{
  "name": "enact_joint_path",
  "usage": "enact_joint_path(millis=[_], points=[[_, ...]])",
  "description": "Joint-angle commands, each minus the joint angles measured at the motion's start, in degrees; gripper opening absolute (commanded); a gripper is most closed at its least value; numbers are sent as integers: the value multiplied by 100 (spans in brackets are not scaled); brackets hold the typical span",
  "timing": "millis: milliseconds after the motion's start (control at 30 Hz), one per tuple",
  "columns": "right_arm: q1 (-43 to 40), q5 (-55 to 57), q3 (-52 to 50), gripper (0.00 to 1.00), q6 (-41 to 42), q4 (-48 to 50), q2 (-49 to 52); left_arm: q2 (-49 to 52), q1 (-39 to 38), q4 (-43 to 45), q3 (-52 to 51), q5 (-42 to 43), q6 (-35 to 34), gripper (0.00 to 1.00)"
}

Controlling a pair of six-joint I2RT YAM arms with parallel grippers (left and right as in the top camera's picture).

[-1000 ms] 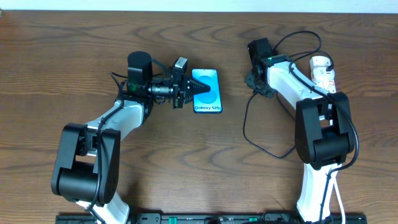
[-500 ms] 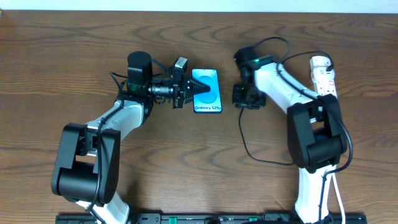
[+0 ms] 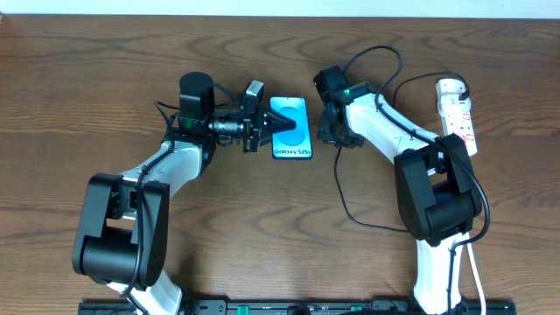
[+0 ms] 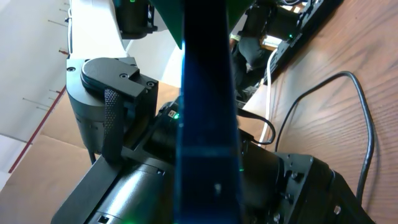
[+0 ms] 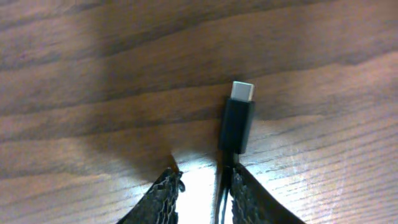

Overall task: Plug charger to phone and switch on socket
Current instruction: 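Move the right gripper to the black charger cable and grasp its USB-C plug, then carry the USB-C plug toward the bottom of the held phone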

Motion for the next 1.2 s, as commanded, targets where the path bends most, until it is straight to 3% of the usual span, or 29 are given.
enact_joint_path(millis=[0, 100, 400, 500, 567, 833, 1033, 1167], points=[[74, 282, -216, 31, 369, -164, 308, -87, 13, 44, 116, 199, 85, 7], [138, 278, -306, 31, 369, -284, 308, -87, 13, 44, 116, 199, 85, 7], [177, 516, -625, 13, 372, -20, 308, -87, 13, 44, 116, 201, 85, 8], [138, 514, -629, 1, 372, 33, 308, -87, 13, 44, 116, 201, 85, 7], [111, 481, -627, 1, 358, 28, 308, -87, 15, 44, 116, 201, 83, 7], [-219, -979, -326, 1, -791, -232, -262, -87, 39, 44, 116, 243, 79, 7], [-946, -2857, -323, 1, -2000, -374, -1626, -87, 42, 48, 116, 186, 81, 7], [-1495, -4002, -328, 1, -2889, -1130, -2490, -85, 39, 299, 116, 87, 81, 7]])
